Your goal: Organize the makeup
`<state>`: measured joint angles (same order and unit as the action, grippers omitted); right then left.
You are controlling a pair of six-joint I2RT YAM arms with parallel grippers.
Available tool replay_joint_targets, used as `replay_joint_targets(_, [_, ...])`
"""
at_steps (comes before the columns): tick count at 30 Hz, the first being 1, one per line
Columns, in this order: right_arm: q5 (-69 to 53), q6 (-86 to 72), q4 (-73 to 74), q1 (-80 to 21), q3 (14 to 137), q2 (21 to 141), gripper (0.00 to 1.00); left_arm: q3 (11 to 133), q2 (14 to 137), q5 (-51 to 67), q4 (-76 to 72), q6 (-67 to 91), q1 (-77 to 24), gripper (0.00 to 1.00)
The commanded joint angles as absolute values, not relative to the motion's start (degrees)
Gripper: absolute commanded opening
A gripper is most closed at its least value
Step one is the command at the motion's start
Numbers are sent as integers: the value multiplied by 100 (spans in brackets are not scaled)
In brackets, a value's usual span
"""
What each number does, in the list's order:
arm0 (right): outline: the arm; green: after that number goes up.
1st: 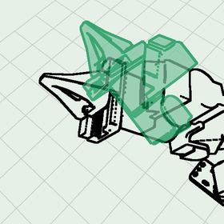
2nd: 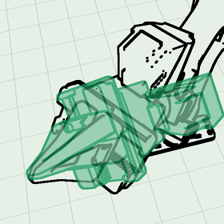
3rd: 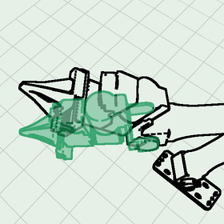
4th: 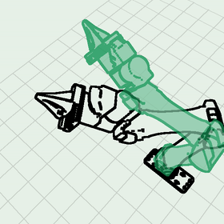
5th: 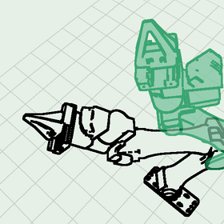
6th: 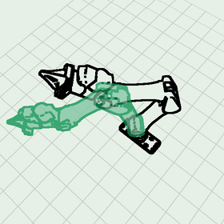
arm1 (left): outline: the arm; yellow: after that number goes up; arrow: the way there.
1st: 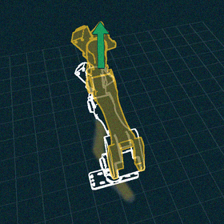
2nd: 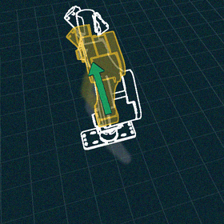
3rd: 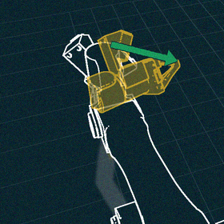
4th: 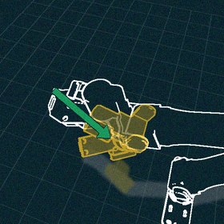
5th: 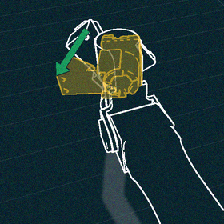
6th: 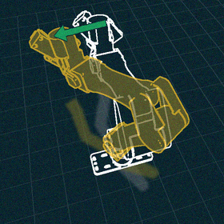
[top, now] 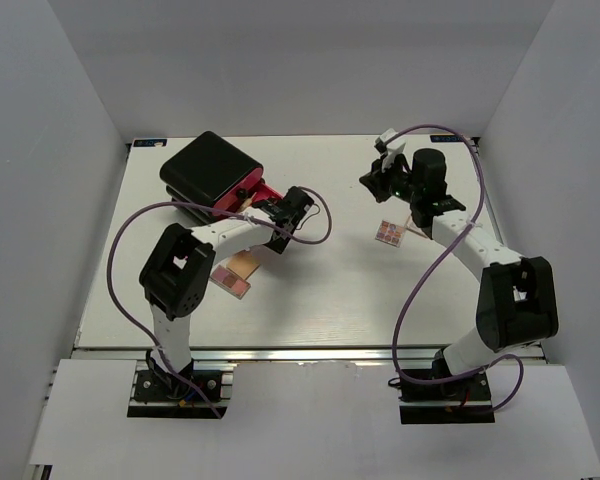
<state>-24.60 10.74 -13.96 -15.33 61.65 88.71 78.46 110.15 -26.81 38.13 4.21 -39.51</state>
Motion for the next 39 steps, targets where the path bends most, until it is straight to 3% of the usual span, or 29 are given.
replay_joint_targets(1, [-2593,976,-1582,-1477,6038,8640,0,8279,11003,-3515,3691,149,-3806,54])
replay_joint_targets(9, [-2672,905,-1529,-1415,5906,8604,0,8473,11004,-4016,3691,176,-3683,83])
replay_joint_targets(21, [-2698,888,-1485,-1398,5950,8631,0,8578,11144,-4131,3727,316,-3270,88])
replay_joint_targets(28, [-2698,879,-1433,-1406,5897,8604,0,8701,11118,-4175,3595,456,-3234,85])
replay_joint_targets(29, [-2716,870,-1424,-1398,5880,8596,0,8658,11066,-4166,3569,483,-3234,82])
replay_joint_targets(30, [-2725,888,-1398,-1397,5880,8587,0,8631,11031,-4079,3516,501,-3243,63])
replay_joint_targets(32, [-2864,1018,-1336,-1398,5871,8578,0,8526,10899,-3947,3498,606,-3234,37])
replay_joint_targets(33, [-3022,1133,-1240,-1406,5880,8578,0,8482,10846,-3772,3507,659,-3243,17])
replay_joint_targets(36, [-3926,1730,-741,-1493,5994,8744,0,8219,10409,-3359,3402,904,-3243,0])
replay_joint_targets(38, [-4348,2073,-423,-1660,6082,9069,33,7965,10057,-2832,3270,1001,-3243,0])
replay_joint_targets(39, [-4351,2309,-161,-1905,6204,9201,43,7885,9654,-2682,3148,1167,-3243,0])
